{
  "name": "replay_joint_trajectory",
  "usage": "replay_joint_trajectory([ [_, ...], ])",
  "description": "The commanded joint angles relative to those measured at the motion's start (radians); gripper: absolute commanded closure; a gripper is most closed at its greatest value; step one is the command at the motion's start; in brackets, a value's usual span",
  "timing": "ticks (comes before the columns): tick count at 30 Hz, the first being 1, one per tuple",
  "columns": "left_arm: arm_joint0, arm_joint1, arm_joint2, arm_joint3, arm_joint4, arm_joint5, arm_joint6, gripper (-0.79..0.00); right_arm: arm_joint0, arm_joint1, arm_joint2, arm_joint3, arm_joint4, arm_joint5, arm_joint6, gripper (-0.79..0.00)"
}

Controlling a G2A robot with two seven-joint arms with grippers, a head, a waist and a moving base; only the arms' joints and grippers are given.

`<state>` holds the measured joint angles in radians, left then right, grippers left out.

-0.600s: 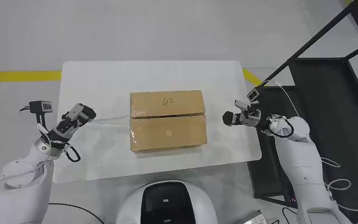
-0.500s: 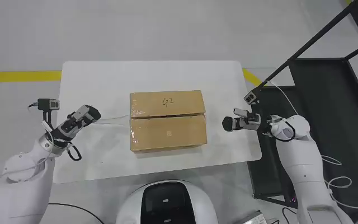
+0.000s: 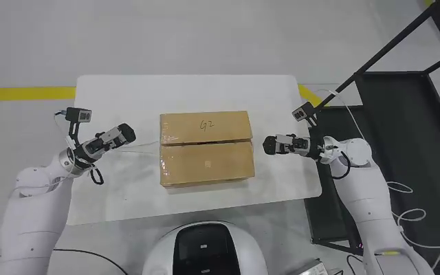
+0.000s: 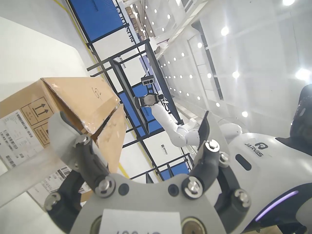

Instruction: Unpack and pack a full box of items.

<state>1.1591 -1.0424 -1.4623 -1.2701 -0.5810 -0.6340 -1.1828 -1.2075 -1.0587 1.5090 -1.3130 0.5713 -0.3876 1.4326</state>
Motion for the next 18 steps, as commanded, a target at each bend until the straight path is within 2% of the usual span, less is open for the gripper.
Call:
replay_joint_trajectory([
  [1, 0.0, 0.0, 0.0, 0.0, 0.001, 0.0, 0.0, -0.785, 0.0, 0.0, 0.0, 0.0, 0.0, 0.0, 0.0, -0.785],
  [14, 0.002, 0.0, 0.002, -0.004, 0.004, 0.005, 0.002, -0.785, 0.0, 0.0, 0.0, 0.0, 0.0, 0.0, 0.0, -0.785],
  [18, 0.012, 0.001, 0.022, -0.028, 0.019, 0.043, -0.025, -0.785, 0.012, 0.0, -0.036, -0.012, -0.11, 0.002, -0.064, -0.785],
])
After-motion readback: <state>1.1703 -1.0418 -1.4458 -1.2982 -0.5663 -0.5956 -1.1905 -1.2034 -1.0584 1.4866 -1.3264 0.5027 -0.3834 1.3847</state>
